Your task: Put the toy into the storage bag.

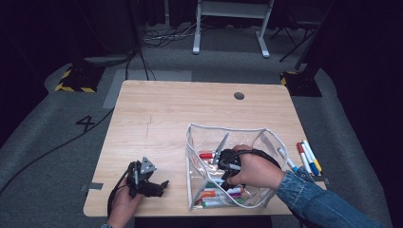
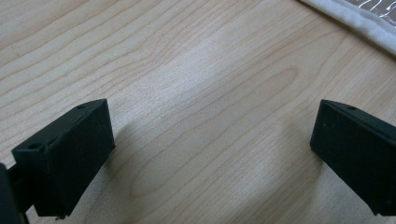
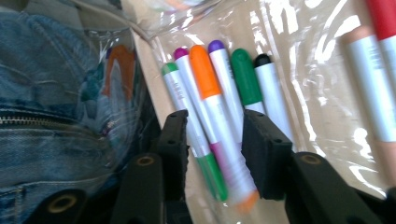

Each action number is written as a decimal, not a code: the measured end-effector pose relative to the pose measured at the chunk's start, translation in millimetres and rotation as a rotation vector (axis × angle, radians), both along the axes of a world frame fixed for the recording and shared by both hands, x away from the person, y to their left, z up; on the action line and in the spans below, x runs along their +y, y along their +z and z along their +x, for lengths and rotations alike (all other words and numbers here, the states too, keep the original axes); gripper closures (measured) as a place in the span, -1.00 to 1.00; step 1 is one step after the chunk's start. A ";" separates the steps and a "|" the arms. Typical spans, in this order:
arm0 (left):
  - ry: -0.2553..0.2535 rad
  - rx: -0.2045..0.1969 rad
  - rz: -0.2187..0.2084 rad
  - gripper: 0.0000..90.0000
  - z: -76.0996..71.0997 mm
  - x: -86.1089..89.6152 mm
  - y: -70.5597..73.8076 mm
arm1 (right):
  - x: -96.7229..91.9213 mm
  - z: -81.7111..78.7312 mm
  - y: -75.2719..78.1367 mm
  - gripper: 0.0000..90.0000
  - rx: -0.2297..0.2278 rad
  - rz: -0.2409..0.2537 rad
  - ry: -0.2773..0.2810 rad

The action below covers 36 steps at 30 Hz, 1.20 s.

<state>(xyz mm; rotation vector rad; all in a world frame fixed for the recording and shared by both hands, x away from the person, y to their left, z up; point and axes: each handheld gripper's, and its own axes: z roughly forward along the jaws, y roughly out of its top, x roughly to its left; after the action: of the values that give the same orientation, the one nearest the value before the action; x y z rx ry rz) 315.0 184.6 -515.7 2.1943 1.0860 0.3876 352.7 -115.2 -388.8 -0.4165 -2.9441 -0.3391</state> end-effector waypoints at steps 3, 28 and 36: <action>0.000 0.000 0.000 -1.00 0.0 0.0 0.0 | -5.5 0.7 16.5 0.28 -0.057 0.081 -0.030; 0.009 0.002 -0.001 -1.00 -0.6 0.3 -0.1 | -134.8 15.0 124.5 0.36 -0.417 0.407 -0.427; 0.007 -0.009 0.003 -1.00 0.8 0.4 0.0 | -179.0 21.4 120.5 0.36 -0.484 0.367 -0.571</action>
<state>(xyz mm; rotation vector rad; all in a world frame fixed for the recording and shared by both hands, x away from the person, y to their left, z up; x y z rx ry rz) 315.8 184.9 -515.8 2.1898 1.0896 0.4023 374.1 -294.2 -268.3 -1.2681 -3.0237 -1.1708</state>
